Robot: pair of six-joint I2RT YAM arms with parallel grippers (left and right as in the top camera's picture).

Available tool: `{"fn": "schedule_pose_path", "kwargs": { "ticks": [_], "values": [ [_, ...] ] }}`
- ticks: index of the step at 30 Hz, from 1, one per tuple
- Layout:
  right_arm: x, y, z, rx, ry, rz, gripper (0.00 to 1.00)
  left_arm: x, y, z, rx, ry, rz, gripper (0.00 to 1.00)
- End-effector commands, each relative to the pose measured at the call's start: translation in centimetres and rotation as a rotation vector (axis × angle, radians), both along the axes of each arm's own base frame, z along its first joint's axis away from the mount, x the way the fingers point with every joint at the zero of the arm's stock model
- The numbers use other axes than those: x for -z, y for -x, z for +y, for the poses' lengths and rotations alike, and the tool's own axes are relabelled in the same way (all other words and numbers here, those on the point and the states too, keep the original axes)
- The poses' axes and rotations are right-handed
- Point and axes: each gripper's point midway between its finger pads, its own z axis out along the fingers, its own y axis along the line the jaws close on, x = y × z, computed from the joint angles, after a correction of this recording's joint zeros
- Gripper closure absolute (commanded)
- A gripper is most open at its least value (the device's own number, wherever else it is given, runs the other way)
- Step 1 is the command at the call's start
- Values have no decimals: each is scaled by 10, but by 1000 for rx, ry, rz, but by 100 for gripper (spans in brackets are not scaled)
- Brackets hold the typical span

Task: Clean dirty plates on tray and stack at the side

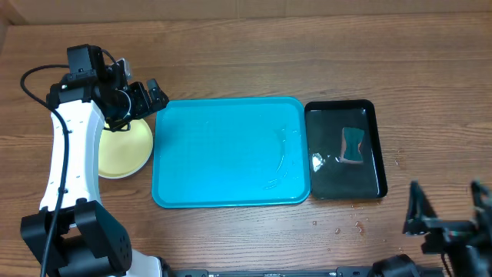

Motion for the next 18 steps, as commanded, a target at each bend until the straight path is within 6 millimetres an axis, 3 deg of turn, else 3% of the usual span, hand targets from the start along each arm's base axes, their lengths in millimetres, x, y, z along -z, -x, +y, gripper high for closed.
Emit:
{"fn": "schedule_pose_path", "kwargs": {
  "ticks": [1,5,9,12,18],
  "values": [
    [-30,4,5,-29,-46,-157,0,-5,-2,-4,29,0,-21,0],
    [-59,-2,12,-48,-77,-334,0,-5,-2,-4,29,1,-21,0],
    [-71,-6,24,-117,-95,-508,0,-5,-2,-4,29,1,-21,0],
    [-67,-6,32,-160,-101,-610,0,-5,-2,-4,29,1,-21,0],
    [-37,-16,37,-186,-107,-741,0,-5,-2,-4,29,1,-21,0]
  ]
}}
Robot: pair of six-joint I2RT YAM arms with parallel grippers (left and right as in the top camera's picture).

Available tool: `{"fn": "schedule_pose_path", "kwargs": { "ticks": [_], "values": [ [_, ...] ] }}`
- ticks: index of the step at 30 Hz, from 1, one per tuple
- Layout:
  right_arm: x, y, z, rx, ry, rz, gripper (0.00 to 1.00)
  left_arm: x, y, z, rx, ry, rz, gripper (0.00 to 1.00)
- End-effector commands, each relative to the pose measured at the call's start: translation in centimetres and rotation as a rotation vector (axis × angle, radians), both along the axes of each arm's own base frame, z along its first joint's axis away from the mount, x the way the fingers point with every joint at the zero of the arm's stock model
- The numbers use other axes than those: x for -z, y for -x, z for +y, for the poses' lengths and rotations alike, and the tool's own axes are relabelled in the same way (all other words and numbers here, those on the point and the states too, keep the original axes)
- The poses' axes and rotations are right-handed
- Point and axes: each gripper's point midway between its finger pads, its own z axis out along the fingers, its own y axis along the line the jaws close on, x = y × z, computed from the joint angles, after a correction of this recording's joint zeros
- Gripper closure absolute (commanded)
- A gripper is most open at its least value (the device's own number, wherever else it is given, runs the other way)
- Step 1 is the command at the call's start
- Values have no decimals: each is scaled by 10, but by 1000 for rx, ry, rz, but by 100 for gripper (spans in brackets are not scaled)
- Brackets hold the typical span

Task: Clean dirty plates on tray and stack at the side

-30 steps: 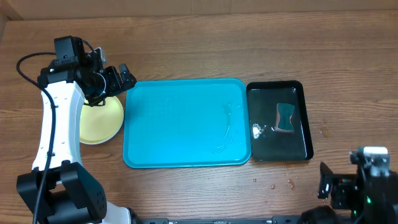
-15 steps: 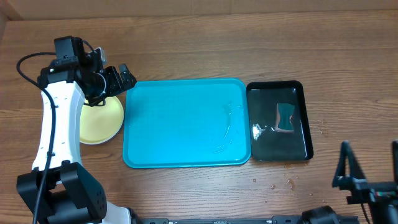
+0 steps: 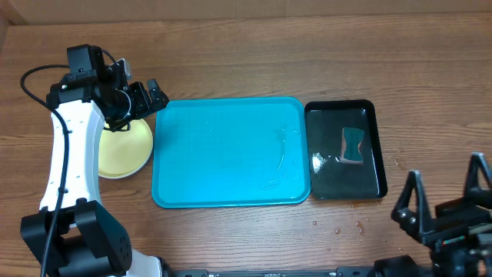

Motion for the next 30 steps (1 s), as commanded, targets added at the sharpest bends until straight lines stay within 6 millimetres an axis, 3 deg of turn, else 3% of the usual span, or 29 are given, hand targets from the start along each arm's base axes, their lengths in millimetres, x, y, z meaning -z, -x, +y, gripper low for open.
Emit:
{"fn": "schedule_pose_path", "kwargs": {
  "ticks": [1,8,19,24,30],
  "values": [
    [21,-9,6,-21,11,-32,0,-5,-2,-4,29,1,-21,0],
    [60,-34,10,-20,12,-24,0,-5,-2,-4,29,1,-21,0],
    [143,-71,16,-22,37,145,0,-5,-2,-3,27,-4,-20,0],
    [165,-78,17,-22,45,193,0,-5,-2,-3,28,-3,-20,0],
    [174,-81,17,-18,50,233,0,-5,-2,-3,27,-4,-20,0]
  ]
}}
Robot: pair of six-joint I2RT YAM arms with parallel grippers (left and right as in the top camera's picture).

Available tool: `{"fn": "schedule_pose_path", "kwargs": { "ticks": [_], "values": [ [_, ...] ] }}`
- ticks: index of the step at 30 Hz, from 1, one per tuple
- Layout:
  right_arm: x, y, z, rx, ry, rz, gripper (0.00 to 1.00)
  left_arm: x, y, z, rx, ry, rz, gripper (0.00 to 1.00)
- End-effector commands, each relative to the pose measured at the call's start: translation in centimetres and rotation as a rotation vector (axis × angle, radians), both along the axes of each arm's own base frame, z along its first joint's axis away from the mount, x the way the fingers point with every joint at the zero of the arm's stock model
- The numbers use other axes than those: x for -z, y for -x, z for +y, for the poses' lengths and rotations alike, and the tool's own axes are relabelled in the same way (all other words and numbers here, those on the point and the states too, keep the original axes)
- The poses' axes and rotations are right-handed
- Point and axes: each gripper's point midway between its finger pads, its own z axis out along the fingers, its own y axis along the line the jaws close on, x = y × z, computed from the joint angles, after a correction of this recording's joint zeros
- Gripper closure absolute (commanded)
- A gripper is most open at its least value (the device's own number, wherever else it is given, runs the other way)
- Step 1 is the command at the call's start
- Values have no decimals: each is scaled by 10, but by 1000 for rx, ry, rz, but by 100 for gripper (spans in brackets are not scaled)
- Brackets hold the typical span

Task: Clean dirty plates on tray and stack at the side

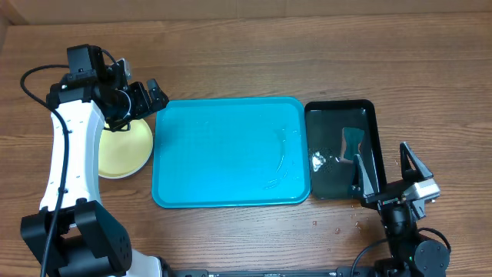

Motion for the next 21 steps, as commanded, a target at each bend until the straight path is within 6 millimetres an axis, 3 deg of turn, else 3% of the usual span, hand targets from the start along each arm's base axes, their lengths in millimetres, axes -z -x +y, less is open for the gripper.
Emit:
{"fn": "schedule_pose_path", "kwargs": {
  "ticks": [1,10,21],
  "values": [
    [15,-4,-1,7,8,49,0,-5,-2,-3,27,-4,-20,0],
    [86,-13,1,6,57,340,0,-5,-2,-3,27,-4,-20,0],
    [86,-13,1,7,57,338,0,-5,-2,-3,27,-4,-20,0]
  ]
}}
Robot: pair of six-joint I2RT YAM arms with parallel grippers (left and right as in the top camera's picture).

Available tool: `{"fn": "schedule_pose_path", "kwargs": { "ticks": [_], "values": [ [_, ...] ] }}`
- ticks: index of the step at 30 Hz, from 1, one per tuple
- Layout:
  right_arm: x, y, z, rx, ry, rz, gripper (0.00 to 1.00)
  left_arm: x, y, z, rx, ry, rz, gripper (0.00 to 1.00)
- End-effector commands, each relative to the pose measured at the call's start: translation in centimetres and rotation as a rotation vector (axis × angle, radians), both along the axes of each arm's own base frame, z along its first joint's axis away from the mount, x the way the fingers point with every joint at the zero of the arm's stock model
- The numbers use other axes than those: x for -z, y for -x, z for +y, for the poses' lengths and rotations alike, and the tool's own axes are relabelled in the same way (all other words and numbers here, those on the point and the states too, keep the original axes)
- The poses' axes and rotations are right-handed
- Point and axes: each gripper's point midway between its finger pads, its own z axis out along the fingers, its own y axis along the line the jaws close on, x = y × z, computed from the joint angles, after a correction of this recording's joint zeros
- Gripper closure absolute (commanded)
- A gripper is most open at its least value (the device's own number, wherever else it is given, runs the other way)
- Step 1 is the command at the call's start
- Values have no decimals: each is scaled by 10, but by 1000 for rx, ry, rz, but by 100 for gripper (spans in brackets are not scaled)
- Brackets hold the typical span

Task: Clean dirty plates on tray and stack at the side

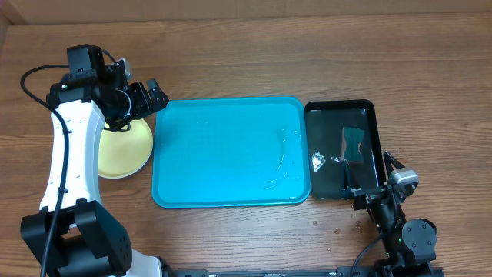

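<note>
One pale yellow plate (121, 148) lies on the table just left of the blue tray (231, 192). The tray holds no plates, only streaks of water. My left gripper (143, 98) hangs open over the plate's far right edge with nothing in it. My right gripper (370, 169) is open and empty, its fingers spread over the near right corner of the black basin (310, 115). A dark sponge (353, 143) lies in that basin, just beyond the right fingers.
Water drops (339, 228) dot the wood in front of the basin. A white fleck (317, 161) sits in the basin's wet left half. The left arm's white link (71, 161) runs along the table's left side.
My right arm has shifted a little to the left and looks smaller and lower, with its open fingers still at the basin's near right corner. The left arm, plate and sponge have not moved.
My right gripper was open at the table's near right corner, well off the basin. It then stood slightly further left, and later over the basin's near right edge, where it stays now. The left gripper stayed open above the yellow plate throughout.
</note>
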Motion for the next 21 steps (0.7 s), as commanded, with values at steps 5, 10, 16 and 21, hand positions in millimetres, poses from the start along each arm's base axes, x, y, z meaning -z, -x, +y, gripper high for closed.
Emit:
{"fn": "schedule_pose_path", "kwargs": {
  "ticks": [5,10,16,21],
  "values": [
    [3,0,-1,6,0,-1,0,-5,-2,-3,27,-4,-20,0],
    [2,0,-1,5,0,-2,0,-5,-2,-3,27,-4,-20,0],
    [2,0,0,-5,15,-5,0,-5,-2,-3,27,-5,-20,0],
    [2,0,0,-5,51,-14,0,-5,-2,-3,27,-5,-20,0]
  ]
}}
